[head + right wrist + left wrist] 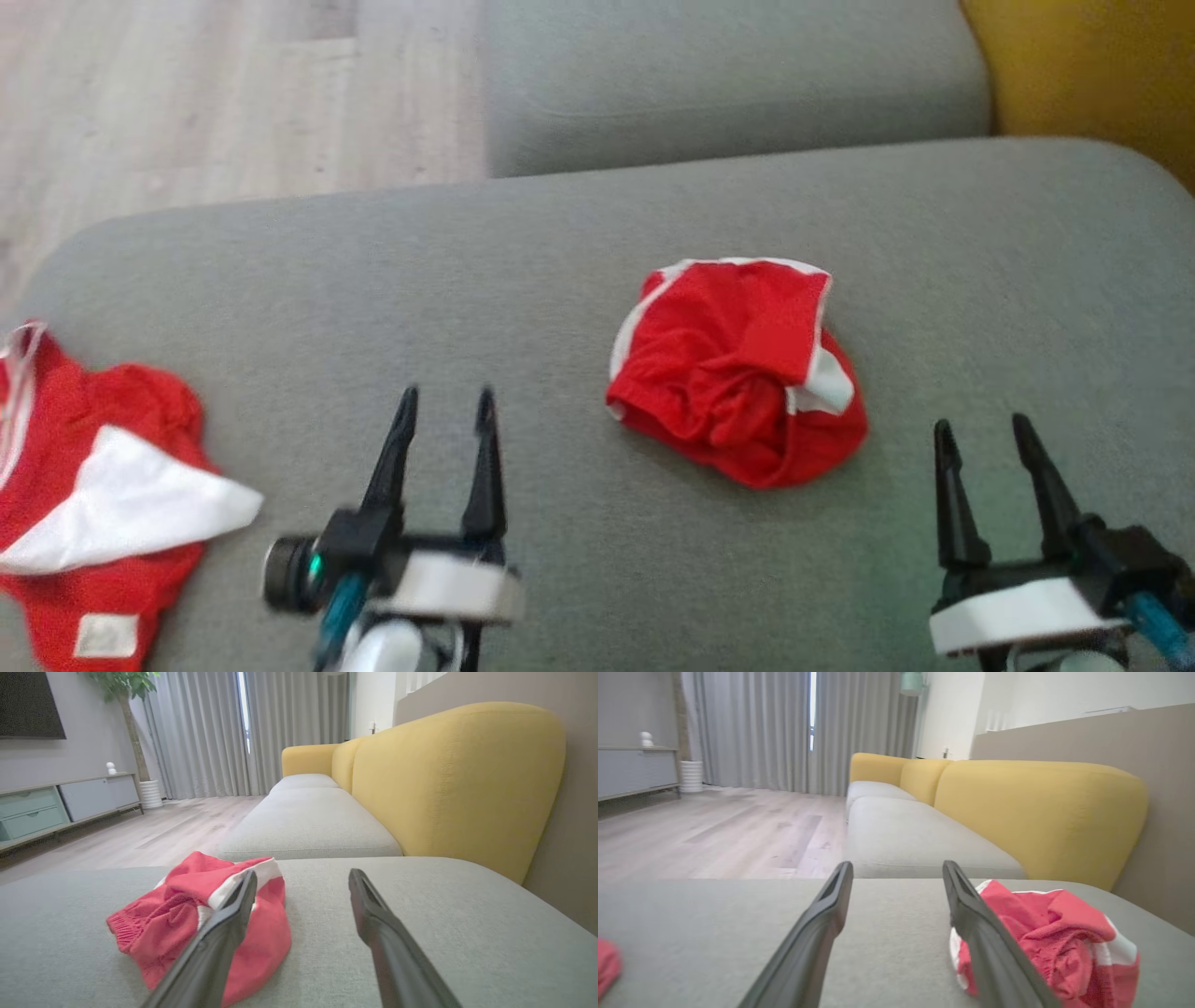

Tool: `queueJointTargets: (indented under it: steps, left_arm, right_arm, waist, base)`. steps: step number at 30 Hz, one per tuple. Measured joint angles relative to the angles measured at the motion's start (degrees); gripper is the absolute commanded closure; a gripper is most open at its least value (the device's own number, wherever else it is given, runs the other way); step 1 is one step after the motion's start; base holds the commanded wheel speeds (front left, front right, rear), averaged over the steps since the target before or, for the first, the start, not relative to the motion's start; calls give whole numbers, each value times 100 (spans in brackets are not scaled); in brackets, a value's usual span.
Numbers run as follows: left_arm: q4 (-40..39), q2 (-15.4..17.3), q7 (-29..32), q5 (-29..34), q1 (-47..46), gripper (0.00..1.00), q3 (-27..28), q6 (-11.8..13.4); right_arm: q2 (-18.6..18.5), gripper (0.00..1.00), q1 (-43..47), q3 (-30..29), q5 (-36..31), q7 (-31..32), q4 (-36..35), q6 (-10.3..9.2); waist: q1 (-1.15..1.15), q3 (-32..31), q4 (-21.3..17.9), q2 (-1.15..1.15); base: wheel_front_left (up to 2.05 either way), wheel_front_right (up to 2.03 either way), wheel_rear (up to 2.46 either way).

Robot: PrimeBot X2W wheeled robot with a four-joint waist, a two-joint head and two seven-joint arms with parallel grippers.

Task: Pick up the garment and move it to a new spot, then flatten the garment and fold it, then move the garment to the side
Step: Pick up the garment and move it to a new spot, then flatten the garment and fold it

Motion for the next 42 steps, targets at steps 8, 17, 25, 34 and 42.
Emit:
queueJointTargets:
  steps: [8, 17, 25, 34, 42]
  left_arm:
    - [-987, -79, -8, 680, 1379, 0, 837, -277]
    - [-1099, -123, -8, 1072, 2054, 0, 1016, -570]
    - [-1040, -125, -8, 1067, 2051, 0, 1027, -569]
    - [-989, -125, -8, 983, 2035, 0, 910, -571]
    - [-778, -130, -8, 904, 1692, 0, 480, -768]
  right_arm:
    - [10, 0, 477, 77, 101, 1, -125, 0]
    - [11, 0, 601, 312, 148, 2, -154, 0]
    - [11, 0, 604, 390, 255, 2, -152, 0]
    - [11, 0, 605, 425, 257, 2, -147, 0]
    - [-26, 0, 602, 572, 297, 2, -178, 0]
  waist:
    - [0, -394, 407, 0]
    - [1, -651, 448, 0]
    - [1, -690, 410, 0]
    - [1, -655, 389, 0]
    - [1, -428, 263, 0]
  base:
    - [0, 0, 0]
    - [0, 0, 0]
    - [0, 0, 0]
    - [0, 0, 0]
    - [0, 0, 0]
